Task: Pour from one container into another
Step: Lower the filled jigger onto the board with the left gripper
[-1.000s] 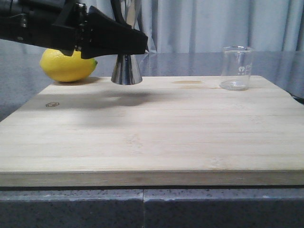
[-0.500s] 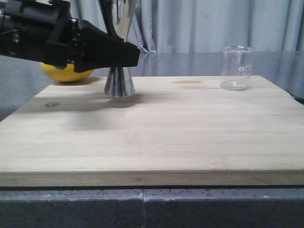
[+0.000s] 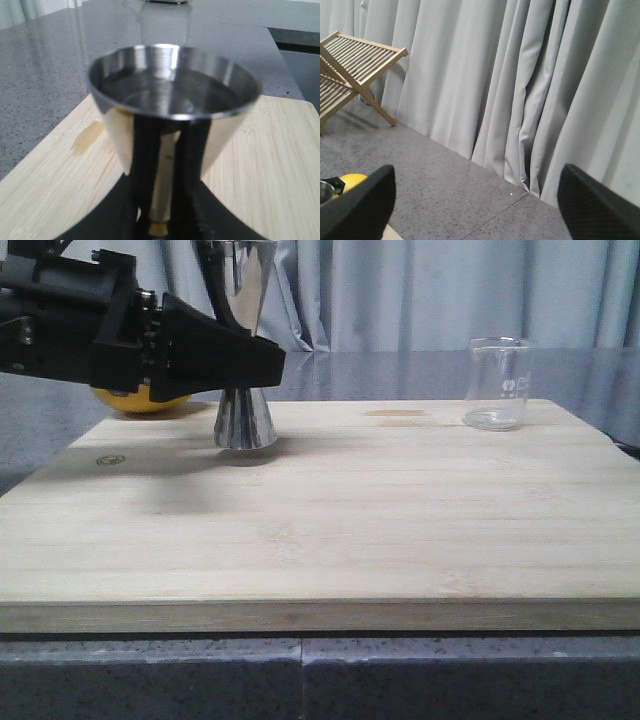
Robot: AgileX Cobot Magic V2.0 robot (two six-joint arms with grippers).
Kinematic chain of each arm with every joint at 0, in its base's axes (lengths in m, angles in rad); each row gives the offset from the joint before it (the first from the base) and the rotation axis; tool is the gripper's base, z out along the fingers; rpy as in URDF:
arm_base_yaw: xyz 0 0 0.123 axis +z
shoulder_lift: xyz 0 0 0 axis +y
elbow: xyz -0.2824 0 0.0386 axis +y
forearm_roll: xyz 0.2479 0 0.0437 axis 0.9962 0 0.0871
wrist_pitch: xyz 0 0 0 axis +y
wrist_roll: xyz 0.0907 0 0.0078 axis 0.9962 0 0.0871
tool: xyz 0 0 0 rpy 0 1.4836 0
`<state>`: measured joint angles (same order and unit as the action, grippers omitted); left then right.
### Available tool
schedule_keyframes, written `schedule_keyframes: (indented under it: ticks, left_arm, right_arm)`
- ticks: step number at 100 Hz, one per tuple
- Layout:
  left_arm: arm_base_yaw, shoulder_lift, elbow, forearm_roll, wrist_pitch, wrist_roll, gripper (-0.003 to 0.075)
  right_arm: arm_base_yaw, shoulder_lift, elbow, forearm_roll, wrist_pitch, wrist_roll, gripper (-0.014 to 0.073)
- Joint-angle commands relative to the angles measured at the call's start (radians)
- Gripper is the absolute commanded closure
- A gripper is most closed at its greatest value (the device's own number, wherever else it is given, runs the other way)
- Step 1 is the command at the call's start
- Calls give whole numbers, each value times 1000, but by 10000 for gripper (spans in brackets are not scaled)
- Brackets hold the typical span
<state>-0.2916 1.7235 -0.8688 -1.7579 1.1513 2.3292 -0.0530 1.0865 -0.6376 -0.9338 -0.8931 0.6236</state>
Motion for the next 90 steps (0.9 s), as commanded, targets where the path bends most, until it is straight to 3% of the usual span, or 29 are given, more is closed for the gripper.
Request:
schedule_keyframes:
  ticks: [1,90]
  left_arm:
    - [3,-53,-14,-80,116,3,739]
    - [3,-53,42,-93,116,11,739]
  right_arm:
    - [-3,-23,-21,39,-39,-2,18]
    - [-3,-23,-21,39,-39,-2,18]
